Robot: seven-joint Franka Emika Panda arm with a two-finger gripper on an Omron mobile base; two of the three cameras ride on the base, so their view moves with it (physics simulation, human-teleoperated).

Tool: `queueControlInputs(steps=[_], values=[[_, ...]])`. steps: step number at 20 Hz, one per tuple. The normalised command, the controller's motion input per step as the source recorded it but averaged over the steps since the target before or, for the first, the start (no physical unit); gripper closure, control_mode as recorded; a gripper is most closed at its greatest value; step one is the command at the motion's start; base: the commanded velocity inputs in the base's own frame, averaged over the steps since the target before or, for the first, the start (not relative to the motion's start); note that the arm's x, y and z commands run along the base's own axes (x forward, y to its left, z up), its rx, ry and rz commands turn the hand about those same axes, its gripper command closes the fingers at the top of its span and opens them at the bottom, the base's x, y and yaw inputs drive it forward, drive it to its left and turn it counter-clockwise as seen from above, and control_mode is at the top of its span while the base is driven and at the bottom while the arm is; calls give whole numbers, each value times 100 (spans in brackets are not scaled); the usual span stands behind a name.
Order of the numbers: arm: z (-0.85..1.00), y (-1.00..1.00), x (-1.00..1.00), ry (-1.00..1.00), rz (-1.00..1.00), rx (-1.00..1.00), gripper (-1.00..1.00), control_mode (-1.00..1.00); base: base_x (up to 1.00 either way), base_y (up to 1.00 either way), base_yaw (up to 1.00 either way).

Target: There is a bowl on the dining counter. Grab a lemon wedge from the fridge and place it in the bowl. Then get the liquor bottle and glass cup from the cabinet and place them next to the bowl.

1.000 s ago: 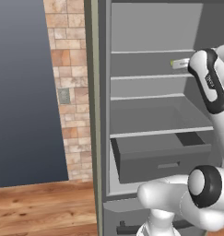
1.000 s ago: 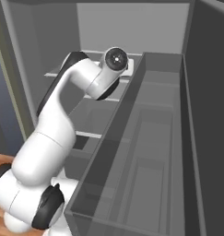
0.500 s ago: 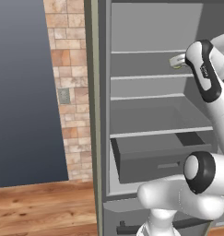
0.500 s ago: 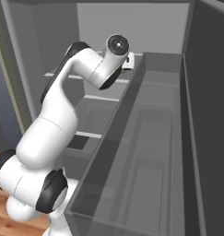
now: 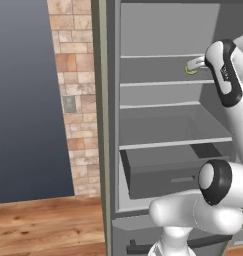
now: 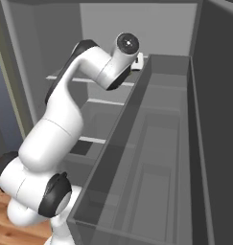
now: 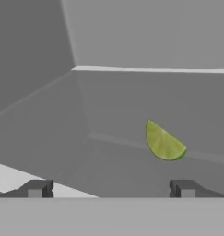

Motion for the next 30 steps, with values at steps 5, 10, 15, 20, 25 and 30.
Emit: queueControlInputs(steps=[5, 10, 15, 20, 25, 30], values=[[0, -7, 12, 1, 0, 0, -100, -100, 0, 0, 0], [0, -9, 26, 4, 2, 0, -100, -100, 0, 0, 0], [0, -12, 17, 2, 0, 0, -100, -100, 0, 0, 0], [0, -19, 1, 1, 0, 0, -100, -100, 0, 0, 0], [0, -22, 7, 1, 0, 0, -100, -100, 0, 0, 0], [0, -15, 19, 0, 0, 0, -100, -100, 0, 0, 0]])
